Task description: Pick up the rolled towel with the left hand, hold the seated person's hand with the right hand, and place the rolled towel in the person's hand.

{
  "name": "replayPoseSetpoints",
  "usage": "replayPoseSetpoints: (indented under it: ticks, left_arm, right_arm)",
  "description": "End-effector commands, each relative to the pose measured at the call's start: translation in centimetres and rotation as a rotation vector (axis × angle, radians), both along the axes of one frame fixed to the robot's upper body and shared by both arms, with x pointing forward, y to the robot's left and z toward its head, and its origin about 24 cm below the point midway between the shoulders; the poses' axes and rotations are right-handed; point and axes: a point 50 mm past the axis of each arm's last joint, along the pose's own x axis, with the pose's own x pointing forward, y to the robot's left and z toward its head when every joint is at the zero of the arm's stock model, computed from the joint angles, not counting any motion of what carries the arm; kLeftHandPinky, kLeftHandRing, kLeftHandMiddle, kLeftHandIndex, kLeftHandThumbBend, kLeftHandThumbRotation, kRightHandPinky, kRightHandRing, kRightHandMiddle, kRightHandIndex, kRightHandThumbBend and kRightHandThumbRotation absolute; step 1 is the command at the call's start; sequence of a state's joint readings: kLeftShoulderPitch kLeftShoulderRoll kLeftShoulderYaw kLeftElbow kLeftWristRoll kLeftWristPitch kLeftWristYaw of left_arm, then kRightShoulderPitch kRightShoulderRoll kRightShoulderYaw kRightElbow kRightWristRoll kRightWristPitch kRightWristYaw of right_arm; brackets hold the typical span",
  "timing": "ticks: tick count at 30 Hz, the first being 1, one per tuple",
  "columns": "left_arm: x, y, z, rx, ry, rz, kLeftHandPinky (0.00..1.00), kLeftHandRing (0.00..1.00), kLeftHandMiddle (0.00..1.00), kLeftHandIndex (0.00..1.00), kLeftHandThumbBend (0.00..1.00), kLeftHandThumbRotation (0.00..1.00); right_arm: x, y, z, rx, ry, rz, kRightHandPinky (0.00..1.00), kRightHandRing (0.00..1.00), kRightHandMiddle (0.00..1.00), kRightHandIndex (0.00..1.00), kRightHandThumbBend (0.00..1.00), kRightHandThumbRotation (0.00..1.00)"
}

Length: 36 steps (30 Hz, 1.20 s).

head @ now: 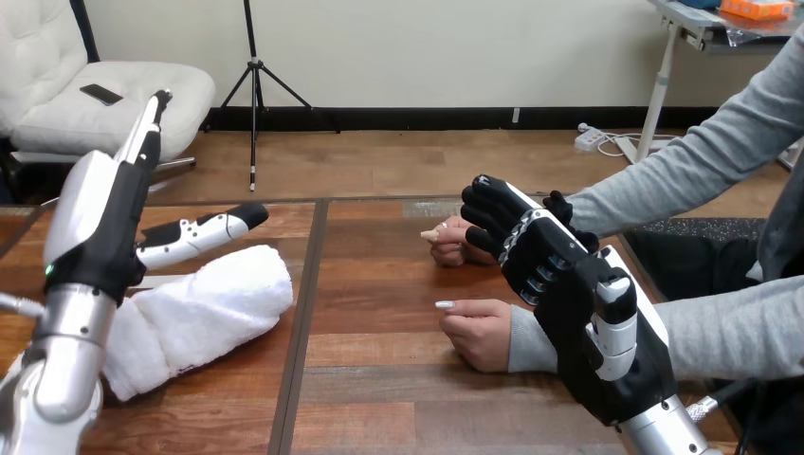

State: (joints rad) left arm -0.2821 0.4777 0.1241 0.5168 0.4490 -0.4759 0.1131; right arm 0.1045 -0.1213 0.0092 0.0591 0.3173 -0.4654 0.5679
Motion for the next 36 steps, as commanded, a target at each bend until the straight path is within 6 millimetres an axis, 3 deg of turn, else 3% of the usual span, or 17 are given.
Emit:
replayPoseSetpoints:
  ticks: [1,9,20,28,36]
  left_arm:
    - [2.1,-0.3,1.9,0.064,-0.040,-0.003,0.84,0.95,0.98,1.00,1.00,0.69]
    - [3.0,-0.1,1.6,0.127,-0.013,0.014,0.83,0.94,0.98,0.99,1.00,0.70]
    - [4.1,-0.1,1.2,0.223,0.054,0.052,0.88,0.95,0.98,0.98,1.00,0.72]
    - [4.7,0.0,0.7,0.225,0.124,0.067,0.82,0.93,0.98,0.98,1.00,0.71]
    - [5.0,0.1,0.3,0.247,0.158,0.081,0.85,0.93,0.97,0.97,1.00,0.71]
  right_arm:
    - [1.0,-0.1,1.6,0.009,-0.076,-0.005,0.95,0.94,0.92,0.89,1.00,1.00]
    - [0.9,-0.3,1.7,0.006,-0.081,-0.007,0.95,0.94,0.92,0.89,1.00,1.00]
    - [0.8,-0.4,1.7,0.011,-0.085,-0.016,0.93,0.92,0.92,0.89,1.00,1.00]
    - [0.8,-0.5,1.7,0.015,-0.086,-0.014,0.92,0.92,0.91,0.88,1.00,1.00]
    - [0.8,-0.5,1.7,0.016,-0.083,-0.014,0.92,0.92,0.91,0.89,1.00,1.00]
